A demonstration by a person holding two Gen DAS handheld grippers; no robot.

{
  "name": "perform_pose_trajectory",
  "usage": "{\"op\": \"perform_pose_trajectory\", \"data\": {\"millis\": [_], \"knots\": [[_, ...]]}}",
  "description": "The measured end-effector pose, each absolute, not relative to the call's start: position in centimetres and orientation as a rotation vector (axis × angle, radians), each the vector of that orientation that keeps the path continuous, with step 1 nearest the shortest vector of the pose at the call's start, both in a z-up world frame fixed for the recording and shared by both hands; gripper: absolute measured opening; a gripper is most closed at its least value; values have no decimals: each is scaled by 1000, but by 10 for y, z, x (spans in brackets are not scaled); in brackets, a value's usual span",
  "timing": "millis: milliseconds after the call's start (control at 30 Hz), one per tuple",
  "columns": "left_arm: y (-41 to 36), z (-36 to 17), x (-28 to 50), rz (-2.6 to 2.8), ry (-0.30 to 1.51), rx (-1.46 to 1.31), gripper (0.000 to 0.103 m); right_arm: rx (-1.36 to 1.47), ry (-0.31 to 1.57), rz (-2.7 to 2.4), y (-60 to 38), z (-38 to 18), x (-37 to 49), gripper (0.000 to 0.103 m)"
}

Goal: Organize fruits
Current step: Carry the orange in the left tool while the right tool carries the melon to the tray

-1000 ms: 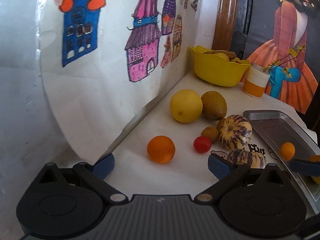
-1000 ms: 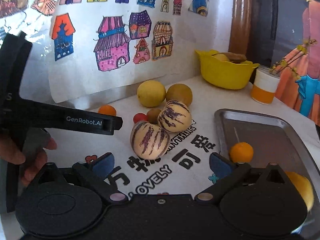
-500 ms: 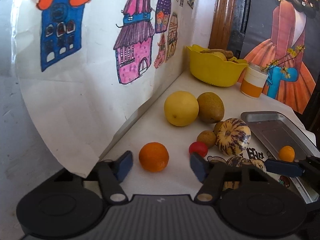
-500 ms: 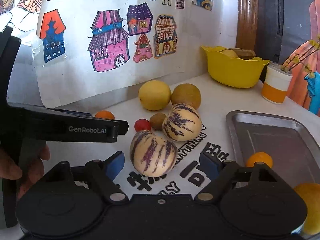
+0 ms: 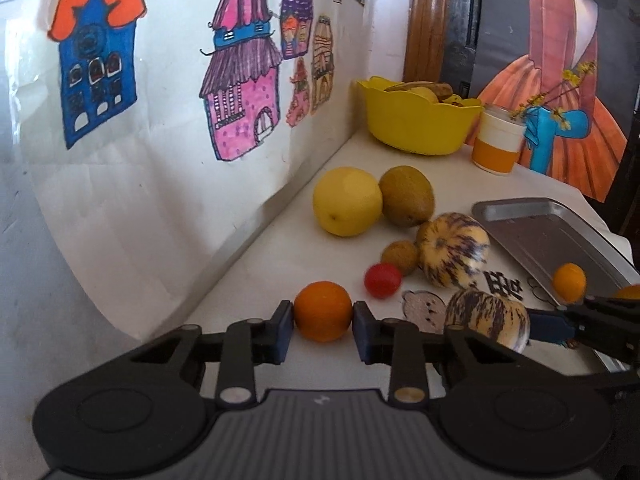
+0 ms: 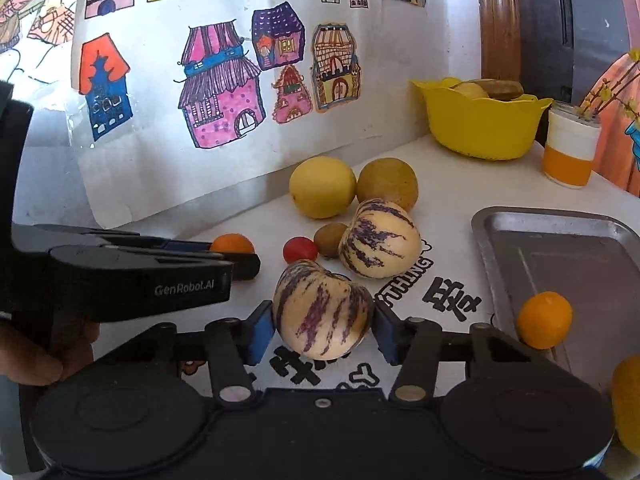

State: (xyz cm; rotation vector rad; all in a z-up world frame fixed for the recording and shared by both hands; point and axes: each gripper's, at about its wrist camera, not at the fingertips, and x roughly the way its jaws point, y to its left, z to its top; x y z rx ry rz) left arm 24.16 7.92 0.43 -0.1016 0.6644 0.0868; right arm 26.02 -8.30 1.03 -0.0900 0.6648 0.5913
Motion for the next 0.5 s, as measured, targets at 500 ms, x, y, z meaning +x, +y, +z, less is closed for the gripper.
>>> {"op": "perform_pose_trajectory", "data": {"millis": [500], "knots": [[39,13,196,3,688,-148,34,-4,674,569,-139,18,203,54]]}}
